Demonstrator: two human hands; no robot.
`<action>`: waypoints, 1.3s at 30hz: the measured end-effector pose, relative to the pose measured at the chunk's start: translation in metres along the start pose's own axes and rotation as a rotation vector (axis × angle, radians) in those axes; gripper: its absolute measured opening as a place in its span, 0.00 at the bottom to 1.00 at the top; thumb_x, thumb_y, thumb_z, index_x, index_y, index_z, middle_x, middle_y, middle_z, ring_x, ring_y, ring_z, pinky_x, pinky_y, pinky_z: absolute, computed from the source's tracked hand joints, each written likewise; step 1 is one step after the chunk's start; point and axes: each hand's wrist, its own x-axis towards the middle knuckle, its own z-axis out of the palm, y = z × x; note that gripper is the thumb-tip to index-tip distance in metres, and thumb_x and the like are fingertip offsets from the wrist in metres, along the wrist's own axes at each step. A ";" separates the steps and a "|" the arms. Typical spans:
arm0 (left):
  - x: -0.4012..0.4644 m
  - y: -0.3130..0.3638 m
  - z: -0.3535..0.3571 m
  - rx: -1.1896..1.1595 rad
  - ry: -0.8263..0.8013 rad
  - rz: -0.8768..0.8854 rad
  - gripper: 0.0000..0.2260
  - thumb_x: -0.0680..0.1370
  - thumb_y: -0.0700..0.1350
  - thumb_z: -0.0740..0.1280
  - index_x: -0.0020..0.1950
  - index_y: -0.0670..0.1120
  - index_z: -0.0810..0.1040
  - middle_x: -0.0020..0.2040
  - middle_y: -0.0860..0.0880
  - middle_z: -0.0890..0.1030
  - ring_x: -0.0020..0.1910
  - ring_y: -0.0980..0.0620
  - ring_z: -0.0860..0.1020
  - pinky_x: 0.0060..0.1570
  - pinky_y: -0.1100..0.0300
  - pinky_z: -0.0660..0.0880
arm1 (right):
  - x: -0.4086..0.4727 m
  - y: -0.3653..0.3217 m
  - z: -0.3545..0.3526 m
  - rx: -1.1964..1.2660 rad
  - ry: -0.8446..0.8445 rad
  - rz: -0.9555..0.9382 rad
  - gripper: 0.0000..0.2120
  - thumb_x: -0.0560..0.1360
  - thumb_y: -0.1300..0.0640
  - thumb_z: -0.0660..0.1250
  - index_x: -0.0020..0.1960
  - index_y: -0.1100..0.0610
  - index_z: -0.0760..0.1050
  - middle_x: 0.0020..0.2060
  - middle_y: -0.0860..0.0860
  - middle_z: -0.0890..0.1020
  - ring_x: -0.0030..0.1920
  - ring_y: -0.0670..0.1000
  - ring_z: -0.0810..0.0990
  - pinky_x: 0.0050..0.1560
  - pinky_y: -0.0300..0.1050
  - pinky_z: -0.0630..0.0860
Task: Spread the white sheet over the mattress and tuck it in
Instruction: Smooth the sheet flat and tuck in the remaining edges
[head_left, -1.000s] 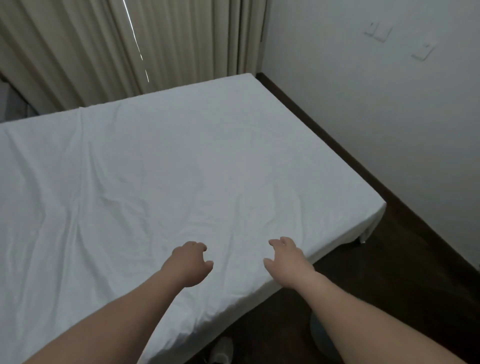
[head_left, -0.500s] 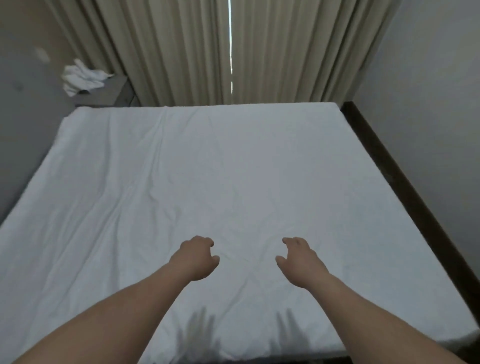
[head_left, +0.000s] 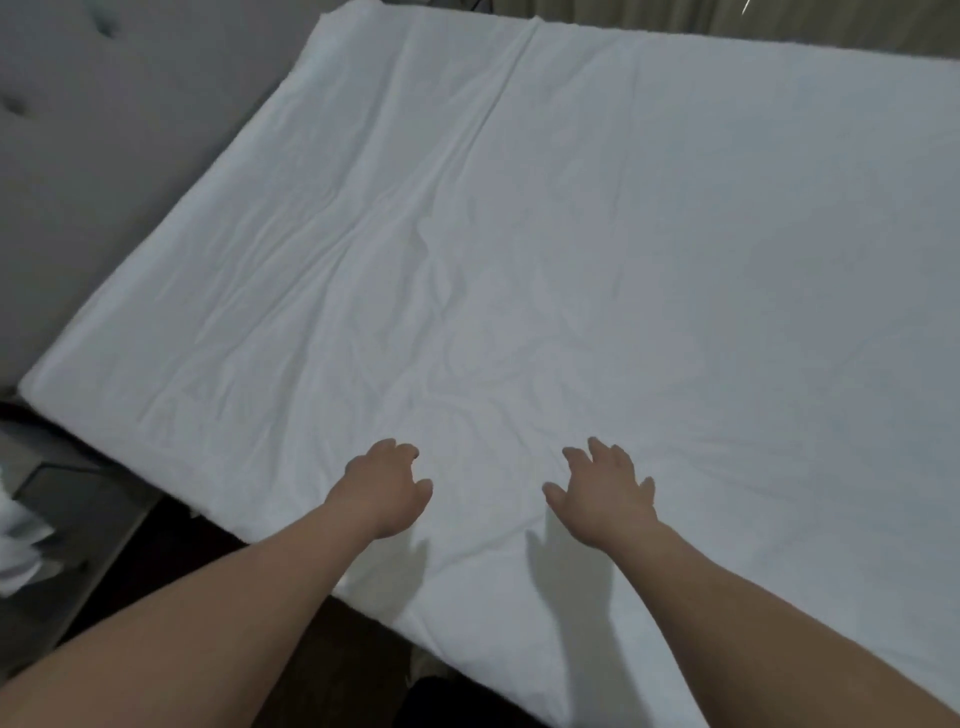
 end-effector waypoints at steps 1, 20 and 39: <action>0.012 -0.003 0.003 -0.001 -0.009 -0.016 0.29 0.83 0.58 0.58 0.82 0.50 0.59 0.83 0.46 0.55 0.81 0.44 0.56 0.77 0.50 0.58 | 0.013 -0.007 0.004 -0.026 0.016 -0.026 0.30 0.82 0.38 0.55 0.81 0.47 0.57 0.83 0.50 0.49 0.82 0.58 0.45 0.75 0.71 0.52; 0.099 0.046 0.113 0.063 -0.326 0.129 0.26 0.83 0.62 0.54 0.82 0.60 0.59 0.84 0.43 0.51 0.79 0.42 0.61 0.78 0.48 0.57 | 0.105 0.059 0.067 -0.010 -0.005 0.153 0.32 0.79 0.29 0.47 0.77 0.42 0.61 0.79 0.49 0.59 0.80 0.60 0.53 0.69 0.82 0.52; 0.080 0.105 0.162 0.268 -0.301 0.258 0.33 0.81 0.67 0.56 0.82 0.63 0.45 0.84 0.42 0.42 0.81 0.40 0.57 0.79 0.41 0.49 | 0.046 0.190 0.091 -0.025 -0.110 0.238 0.43 0.77 0.28 0.54 0.80 0.37 0.30 0.80 0.40 0.30 0.80 0.52 0.29 0.69 0.83 0.53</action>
